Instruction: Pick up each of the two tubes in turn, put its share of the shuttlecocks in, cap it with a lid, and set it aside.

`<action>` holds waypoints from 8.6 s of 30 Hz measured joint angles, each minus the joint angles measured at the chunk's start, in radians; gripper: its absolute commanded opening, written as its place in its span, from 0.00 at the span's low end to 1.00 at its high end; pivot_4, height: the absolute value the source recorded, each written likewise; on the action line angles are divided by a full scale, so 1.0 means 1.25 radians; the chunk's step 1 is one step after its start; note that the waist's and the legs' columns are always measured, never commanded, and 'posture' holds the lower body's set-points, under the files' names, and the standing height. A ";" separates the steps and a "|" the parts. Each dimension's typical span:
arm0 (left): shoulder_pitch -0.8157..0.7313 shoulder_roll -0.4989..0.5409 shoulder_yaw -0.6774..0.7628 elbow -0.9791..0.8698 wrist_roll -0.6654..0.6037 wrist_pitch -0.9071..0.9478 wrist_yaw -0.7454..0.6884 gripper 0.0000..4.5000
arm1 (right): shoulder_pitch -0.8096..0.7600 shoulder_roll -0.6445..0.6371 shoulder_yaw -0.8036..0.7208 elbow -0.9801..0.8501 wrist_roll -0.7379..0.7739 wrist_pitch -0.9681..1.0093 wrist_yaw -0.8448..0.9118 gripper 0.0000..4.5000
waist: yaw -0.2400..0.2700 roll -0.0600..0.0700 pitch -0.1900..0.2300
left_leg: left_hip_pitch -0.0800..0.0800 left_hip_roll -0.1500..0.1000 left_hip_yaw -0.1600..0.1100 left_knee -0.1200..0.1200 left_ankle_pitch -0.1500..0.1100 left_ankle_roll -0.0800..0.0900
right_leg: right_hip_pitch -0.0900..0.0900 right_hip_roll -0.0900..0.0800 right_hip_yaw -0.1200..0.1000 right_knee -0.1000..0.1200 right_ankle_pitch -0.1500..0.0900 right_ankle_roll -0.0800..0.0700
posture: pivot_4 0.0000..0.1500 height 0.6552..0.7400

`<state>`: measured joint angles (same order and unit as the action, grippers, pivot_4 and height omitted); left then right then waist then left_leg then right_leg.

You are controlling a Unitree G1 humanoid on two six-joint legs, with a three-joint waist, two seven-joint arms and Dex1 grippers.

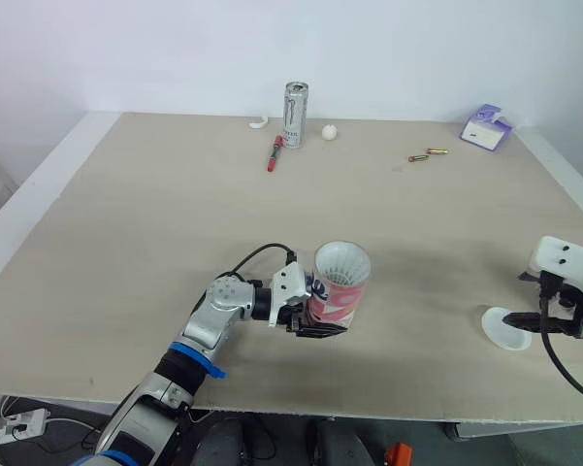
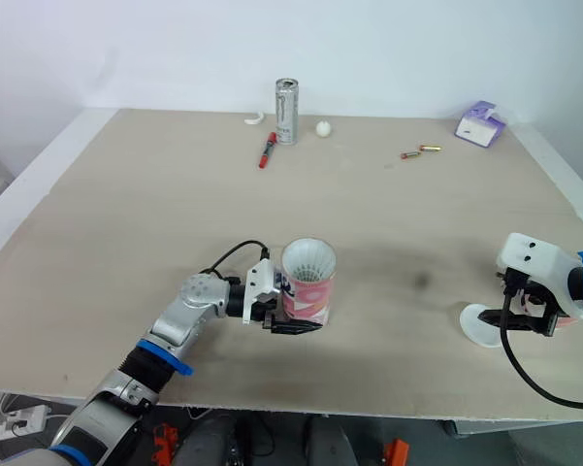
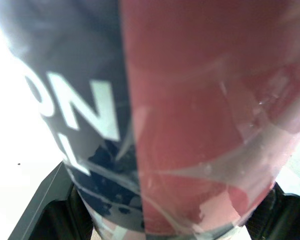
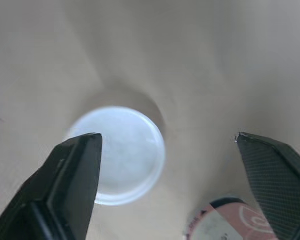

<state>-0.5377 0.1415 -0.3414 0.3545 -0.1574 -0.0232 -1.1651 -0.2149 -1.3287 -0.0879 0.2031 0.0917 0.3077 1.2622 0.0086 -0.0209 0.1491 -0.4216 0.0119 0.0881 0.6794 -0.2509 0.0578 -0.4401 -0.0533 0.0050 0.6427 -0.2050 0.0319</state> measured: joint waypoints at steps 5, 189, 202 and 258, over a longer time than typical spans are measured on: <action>-0.002 -0.001 -0.004 0.001 0.000 -0.001 0.000 0.75 | -0.065 0.006 0.051 0.047 -0.029 -0.034 0.017 0.98 | 0.001 0.000 0.000 | 0.000 0.000 0.000 0.000 0.000 0.000 | 0.000 0.000 0.000 0.000 0.000 0.000 | 1.00 1.00; -0.038 0.029 -0.026 -0.012 0.022 0.103 0.059 0.75 | -0.590 0.347 0.237 -0.288 0.326 0.504 0.110 0.01 | 0.003 0.002 -0.001 | -0.001 0.013 0.001 0.008 0.001 0.000 | 0.000 -0.030 -0.056 -0.001 0.008 -0.009 | 1.00 1.00; -0.045 0.028 -0.020 0.009 0.013 0.070 0.041 0.82 | -0.041 0.325 -0.205 -0.431 0.437 0.403 0.009 0.28 | 0.004 -0.001 0.001 | -0.002 0.014 0.000 0.007 0.001 0.001 | 0.003 -0.027 -0.057 -0.010 0.012 -0.004 | 1.00 1.00; 0.024 0.243 0.100 -0.148 -0.141 0.129 -0.137 1.00 | -0.004 0.690 0.149 -0.182 0.174 -0.181 -0.182 0.98 | 0.000 0.001 0.005 | -0.003 0.014 0.000 0.006 0.001 0.000 | 0.000 -0.018 -0.050 -0.009 0.012 -0.005 | 1.00 1.00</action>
<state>-0.5073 0.4447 -0.2164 0.1694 -0.3339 0.1375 -1.3367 -0.2203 -0.4657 0.0987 -0.0238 0.3088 0.0819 1.0347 0.0086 -0.0197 0.1548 -0.4250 0.0296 0.0877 0.6873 -0.2495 0.0579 -0.4401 -0.0755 -0.0570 0.6309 -0.1899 0.0261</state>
